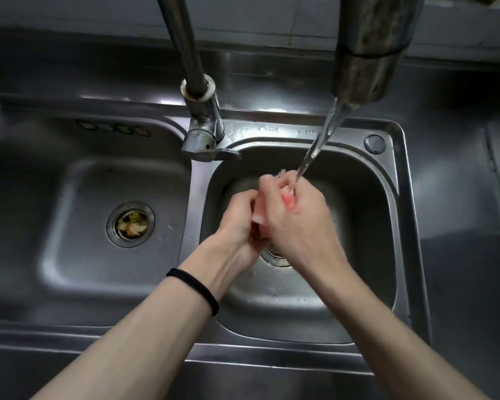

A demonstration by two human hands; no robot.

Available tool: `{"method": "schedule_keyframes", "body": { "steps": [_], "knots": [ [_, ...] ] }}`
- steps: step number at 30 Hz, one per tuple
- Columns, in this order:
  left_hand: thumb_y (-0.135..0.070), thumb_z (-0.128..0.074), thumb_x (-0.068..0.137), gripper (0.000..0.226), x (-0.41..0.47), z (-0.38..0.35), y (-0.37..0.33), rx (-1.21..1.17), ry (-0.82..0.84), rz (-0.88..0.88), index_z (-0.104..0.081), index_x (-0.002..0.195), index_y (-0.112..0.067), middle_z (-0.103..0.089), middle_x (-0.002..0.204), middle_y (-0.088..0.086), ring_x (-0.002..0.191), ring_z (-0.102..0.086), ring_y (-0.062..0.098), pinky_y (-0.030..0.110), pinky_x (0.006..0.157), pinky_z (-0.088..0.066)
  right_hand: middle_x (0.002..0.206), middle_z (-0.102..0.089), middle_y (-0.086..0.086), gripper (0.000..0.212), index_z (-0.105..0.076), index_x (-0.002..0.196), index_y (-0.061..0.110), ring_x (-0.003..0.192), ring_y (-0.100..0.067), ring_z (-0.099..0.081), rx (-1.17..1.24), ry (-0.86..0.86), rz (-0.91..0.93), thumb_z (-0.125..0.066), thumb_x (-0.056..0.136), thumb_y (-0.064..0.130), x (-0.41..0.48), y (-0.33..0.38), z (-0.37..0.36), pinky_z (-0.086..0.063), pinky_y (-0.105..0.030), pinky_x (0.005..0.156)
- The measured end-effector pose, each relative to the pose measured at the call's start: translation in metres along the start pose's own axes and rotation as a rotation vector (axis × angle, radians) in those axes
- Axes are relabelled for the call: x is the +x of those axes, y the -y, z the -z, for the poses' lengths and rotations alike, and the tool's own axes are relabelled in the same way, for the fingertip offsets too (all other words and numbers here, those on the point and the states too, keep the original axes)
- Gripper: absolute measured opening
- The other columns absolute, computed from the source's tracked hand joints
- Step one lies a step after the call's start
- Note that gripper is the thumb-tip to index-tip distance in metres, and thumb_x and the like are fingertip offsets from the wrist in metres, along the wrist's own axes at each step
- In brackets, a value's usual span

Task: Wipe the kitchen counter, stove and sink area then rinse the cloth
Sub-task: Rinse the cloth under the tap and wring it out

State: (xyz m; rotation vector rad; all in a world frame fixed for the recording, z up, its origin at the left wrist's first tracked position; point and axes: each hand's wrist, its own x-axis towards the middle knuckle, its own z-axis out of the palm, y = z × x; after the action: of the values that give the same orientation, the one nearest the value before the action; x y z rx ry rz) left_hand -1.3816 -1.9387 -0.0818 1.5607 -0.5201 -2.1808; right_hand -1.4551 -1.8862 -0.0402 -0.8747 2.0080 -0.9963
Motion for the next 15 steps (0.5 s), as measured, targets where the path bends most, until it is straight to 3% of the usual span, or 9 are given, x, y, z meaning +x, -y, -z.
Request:
{"method": "schedule_keyframes", "body": {
  "steps": [3,4,5,7,9,10,12,15],
  "knots": [
    [-0.033,-0.074,0.08,0.043,-0.01,-0.008,0.006,-0.033,0.113,-0.123,-0.061,0.041,-0.019,-0.047,0.045,-0.008,0.041,-0.049,0.006,0.021,0.055,-0.035,0.066,-0.061,0.0,0.049,-0.052,0.072,0.02,0.074,-0.029,-0.063,-0.2,0.001,0.176,-0.048,0.098,0.062,-0.016,0.018,-0.005,-0.052,-0.043,0.069],
    [-0.032,-0.086,0.069,0.04,-0.01,-0.006,0.007,-0.018,0.12,-0.193,-0.057,0.044,-0.019,-0.044,0.045,-0.006,0.041,-0.047,0.007,0.023,0.058,-0.032,0.065,-0.06,0.001,0.051,-0.051,0.072,0.021,0.072,-0.029,-0.063,-0.249,-0.012,0.216,-0.044,0.098,0.065,-0.019,0.021,-0.005,-0.05,-0.041,0.066],
    [-0.028,-0.086,0.069,0.042,-0.01,-0.004,0.005,-0.018,0.139,-0.215,-0.05,0.053,-0.017,-0.04,0.047,-0.005,0.041,-0.045,0.008,0.023,0.059,-0.032,0.064,-0.06,0.001,0.053,-0.052,0.073,0.022,0.07,-0.03,-0.063,-0.288,-0.039,0.248,-0.039,0.099,0.066,-0.021,0.023,-0.007,-0.049,-0.04,0.063],
    [-0.026,-0.063,0.093,0.043,-0.01,-0.005,0.001,0.073,0.154,-0.191,-0.027,0.07,-0.023,-0.028,0.051,-0.007,0.044,-0.031,0.007,0.02,0.054,-0.029,0.067,-0.065,-0.005,0.051,-0.056,0.078,0.019,0.067,-0.037,-0.065,-0.359,-0.14,0.336,-0.034,0.101,0.059,-0.026,0.021,-0.013,-0.047,-0.039,0.057],
    [-0.027,-0.05,0.101,0.045,-0.011,-0.006,-0.005,0.015,0.107,-0.065,-0.013,0.076,-0.029,-0.018,0.054,-0.009,0.048,-0.019,0.007,0.022,0.059,-0.017,0.066,-0.068,-0.013,0.048,-0.066,0.082,0.014,0.061,-0.043,-0.066,-0.406,-0.265,0.427,-0.037,0.102,0.046,-0.029,0.015,-0.02,-0.043,-0.037,0.049],
    [-0.025,-0.046,0.105,0.044,-0.011,-0.007,-0.006,-0.046,0.112,0.005,-0.016,0.074,-0.028,-0.024,0.048,-0.009,0.044,-0.025,0.008,0.02,0.057,-0.022,0.063,-0.068,-0.014,0.046,-0.068,0.082,0.012,0.056,-0.044,-0.065,-0.424,-0.307,0.454,-0.038,0.103,0.041,-0.028,0.012,-0.023,-0.039,-0.035,0.047],
    [-0.019,-0.04,0.112,0.042,-0.014,-0.004,-0.007,-0.026,0.018,0.007,-0.04,0.072,-0.03,-0.052,0.044,-0.011,0.043,-0.054,0.0,0.011,0.047,-0.041,0.06,-0.067,-0.015,0.047,-0.065,0.081,0.011,0.054,-0.045,-0.065,-0.479,-0.322,0.458,-0.036,0.105,0.038,-0.021,0.005,-0.024,-0.035,-0.034,0.05],
    [-0.021,-0.062,0.101,0.049,-0.024,-0.004,-0.012,0.026,-0.088,0.044,-0.056,0.052,-0.022,-0.048,0.041,-0.007,0.031,-0.046,0.007,0.017,0.031,-0.036,0.081,-0.072,-0.021,0.056,-0.069,0.089,0.013,0.078,-0.048,-0.068,-0.531,-0.19,0.19,-0.027,0.108,0.044,0.008,-0.011,-0.018,-0.043,-0.044,0.063]
  ]
}}
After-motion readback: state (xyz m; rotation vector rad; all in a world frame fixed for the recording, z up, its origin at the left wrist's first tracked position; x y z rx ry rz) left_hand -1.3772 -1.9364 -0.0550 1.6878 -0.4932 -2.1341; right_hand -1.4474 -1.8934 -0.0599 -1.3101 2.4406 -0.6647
